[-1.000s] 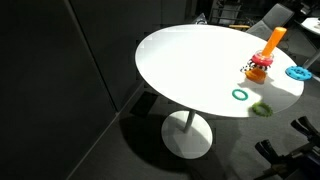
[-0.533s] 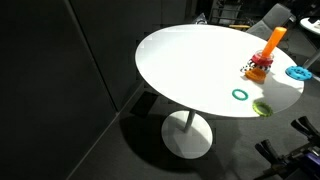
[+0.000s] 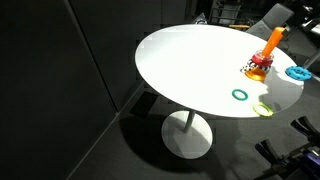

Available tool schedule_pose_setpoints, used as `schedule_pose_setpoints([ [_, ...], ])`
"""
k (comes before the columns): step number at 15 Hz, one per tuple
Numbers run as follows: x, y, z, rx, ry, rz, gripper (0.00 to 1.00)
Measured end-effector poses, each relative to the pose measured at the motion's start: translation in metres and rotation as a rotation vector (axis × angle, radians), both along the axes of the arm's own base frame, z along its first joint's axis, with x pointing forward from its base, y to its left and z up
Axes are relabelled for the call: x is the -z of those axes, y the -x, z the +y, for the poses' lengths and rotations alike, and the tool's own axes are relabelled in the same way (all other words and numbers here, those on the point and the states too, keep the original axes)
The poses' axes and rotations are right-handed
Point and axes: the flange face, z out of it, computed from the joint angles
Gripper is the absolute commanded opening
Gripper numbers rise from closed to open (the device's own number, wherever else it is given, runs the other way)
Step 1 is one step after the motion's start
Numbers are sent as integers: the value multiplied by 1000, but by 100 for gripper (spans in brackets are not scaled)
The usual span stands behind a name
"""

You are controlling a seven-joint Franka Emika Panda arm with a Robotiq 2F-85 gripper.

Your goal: Take the the clear ring off of the ring toss

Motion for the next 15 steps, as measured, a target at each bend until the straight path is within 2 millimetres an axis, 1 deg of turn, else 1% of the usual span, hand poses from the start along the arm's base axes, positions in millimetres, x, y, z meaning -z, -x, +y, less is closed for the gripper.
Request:
schedule_pose_setpoints([
  [8, 1, 0, 2, -4, -1, 2, 100],
  [11, 13, 0, -2, 10, -6, 26, 100],
  [15, 34, -2, -15, 48, -7, 28, 100],
])
